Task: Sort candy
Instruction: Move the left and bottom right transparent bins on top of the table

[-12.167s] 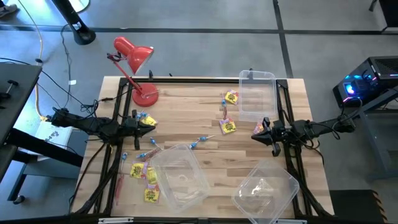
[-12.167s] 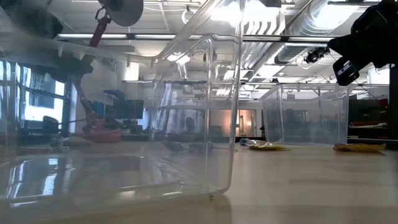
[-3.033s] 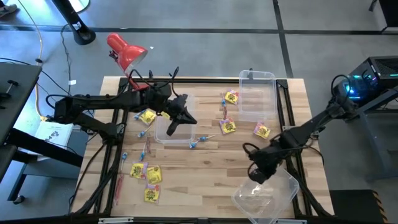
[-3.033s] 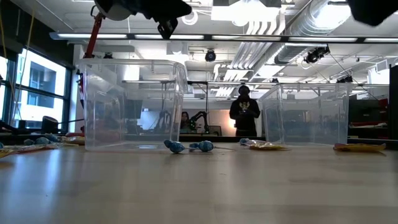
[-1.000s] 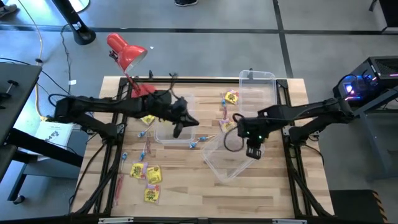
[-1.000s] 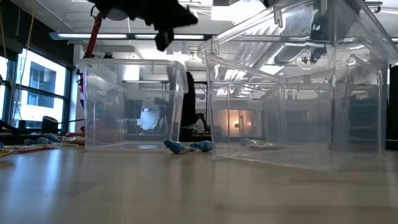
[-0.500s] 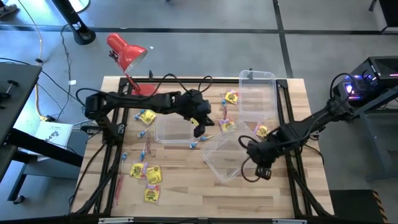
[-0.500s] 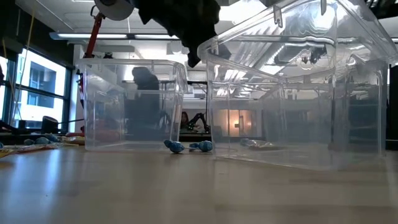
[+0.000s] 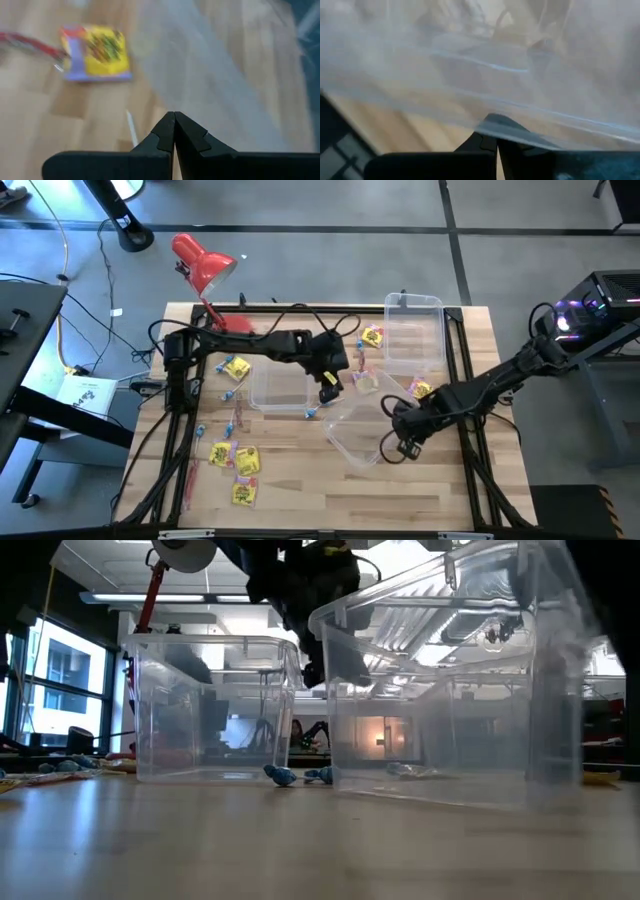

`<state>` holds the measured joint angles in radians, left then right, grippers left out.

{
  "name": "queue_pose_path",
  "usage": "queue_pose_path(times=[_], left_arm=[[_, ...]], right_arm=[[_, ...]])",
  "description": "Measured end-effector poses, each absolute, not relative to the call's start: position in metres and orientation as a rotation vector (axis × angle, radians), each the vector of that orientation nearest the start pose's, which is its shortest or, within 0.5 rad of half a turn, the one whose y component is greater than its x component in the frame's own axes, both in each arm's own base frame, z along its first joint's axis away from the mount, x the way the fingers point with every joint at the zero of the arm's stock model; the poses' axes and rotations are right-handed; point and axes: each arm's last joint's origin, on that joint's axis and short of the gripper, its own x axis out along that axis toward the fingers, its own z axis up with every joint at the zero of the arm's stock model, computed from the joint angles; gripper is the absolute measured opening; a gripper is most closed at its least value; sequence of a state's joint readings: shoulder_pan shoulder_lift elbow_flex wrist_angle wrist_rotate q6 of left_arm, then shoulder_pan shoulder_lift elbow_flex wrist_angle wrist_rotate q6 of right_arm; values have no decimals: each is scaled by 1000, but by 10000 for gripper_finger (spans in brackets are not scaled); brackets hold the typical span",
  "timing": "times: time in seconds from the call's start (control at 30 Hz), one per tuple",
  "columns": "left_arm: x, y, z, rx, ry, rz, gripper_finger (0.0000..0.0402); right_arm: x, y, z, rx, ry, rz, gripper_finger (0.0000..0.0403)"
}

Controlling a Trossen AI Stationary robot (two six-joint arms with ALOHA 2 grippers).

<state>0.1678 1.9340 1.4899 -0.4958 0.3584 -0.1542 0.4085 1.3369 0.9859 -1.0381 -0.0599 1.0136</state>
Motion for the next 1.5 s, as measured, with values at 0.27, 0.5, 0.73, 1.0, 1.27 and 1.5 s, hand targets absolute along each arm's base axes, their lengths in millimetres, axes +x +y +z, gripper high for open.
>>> queue_pose_path(times=[0.27, 0.5, 0.73, 1.0, 1.27, 1.5], left_arm=[[401, 43, 233, -435, 996, -141, 0], [396, 41, 231, -456, 1057, -119, 0], [390, 44, 228, -476, 1113, -114, 0], [380, 64, 224, -448, 1184, -26, 0], [369, 106, 220, -313, 1215, 230, 0], [359, 120, 230, -391, 1196, 290, 0]], right_arm=[[225, 54, 235, 502, 1290, -383, 0], [232, 23, 236, 369, 1249, -417, 0], [240, -4, 238, 331, 1150, -505, 0], [252, -29, 244, 353, 994, -524, 0], [258, -46, 249, 374, 915, -517, 0], [260, -60, 252, 384, 849, -552, 0]])
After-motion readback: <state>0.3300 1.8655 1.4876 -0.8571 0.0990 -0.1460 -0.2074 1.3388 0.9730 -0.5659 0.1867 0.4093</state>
